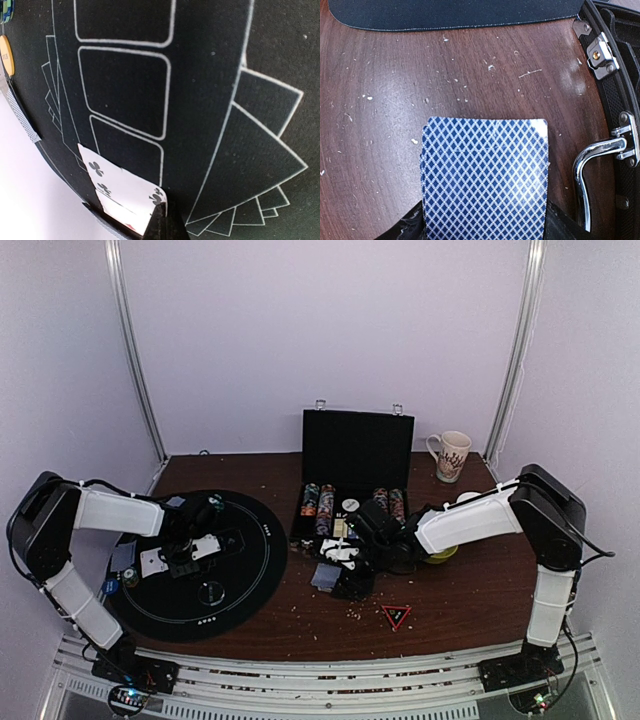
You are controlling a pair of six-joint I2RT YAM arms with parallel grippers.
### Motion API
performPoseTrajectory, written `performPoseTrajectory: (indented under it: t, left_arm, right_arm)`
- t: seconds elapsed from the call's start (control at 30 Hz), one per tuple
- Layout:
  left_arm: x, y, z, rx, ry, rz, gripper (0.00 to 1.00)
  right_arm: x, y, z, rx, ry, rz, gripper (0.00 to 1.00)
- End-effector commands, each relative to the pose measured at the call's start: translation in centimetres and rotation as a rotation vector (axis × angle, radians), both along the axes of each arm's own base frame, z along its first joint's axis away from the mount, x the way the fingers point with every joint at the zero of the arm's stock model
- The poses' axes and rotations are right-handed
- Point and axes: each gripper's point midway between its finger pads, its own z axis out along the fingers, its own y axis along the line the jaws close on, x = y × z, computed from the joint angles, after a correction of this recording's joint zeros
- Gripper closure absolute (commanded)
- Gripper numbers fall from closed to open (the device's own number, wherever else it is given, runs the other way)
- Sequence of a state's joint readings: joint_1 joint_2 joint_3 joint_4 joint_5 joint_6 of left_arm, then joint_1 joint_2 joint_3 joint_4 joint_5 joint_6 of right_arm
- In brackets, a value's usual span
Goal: Distribute texas hold em gaming equipment
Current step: Flop the poker card into the community card area.
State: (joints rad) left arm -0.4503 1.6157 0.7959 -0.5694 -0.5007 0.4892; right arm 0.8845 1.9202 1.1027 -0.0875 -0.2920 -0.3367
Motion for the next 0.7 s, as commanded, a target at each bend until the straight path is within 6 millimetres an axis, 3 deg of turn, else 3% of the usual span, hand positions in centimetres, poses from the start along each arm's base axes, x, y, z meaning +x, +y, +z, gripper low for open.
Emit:
performPoseTrajectory:
  t: [0.0,0.17,0.33,0.4,0.5,0.57,0.67]
  left_arm:
    - [0.1,0.0,-0.2,-0.018,-0.002,-0.002,0.94]
    - [-0.2,-1.6,0.1,-0.115,0.033,-0.005,0.67]
    - [-1.7,-3.6,0.4,-0.143,0.073,-0.082,0.61]
    - [-2.4,-5.8,1.1,-0.188,0.079,-0.158,0.61]
    - [-2.3,-10.8,4.2,-0.379,0.034,-0.26,0.6]
    - [-1.2,-14.3,7.8,-0.557,-0.059,-0.277,0.56]
    - [-0.6,-19.8,13.7,-0.941,-0.141,-0.27,0.36]
  right_arm:
    - [-1.5,-3.9,-3.6,-0.168,0.063,-0.02,0.27]
    - [-1.4,-3.8,-3.5,-0.166,0.062,-0.022,0.27]
    - [-1.5,-4.0,-3.7,-0.172,0.066,-0.021,0.27]
    - [-1.6,-4.0,-3.7,-0.172,0.066,-0.021,0.27]
    - [-1.5,-4.0,-3.6,-0.172,0.064,-0.021,0.27]
    - [-1.5,-4.0,-3.6,-0.17,0.063,-0.021,0.27]
    - [-1.4,-3.8,-3.6,-0.167,0.061,-0.023,0.27]
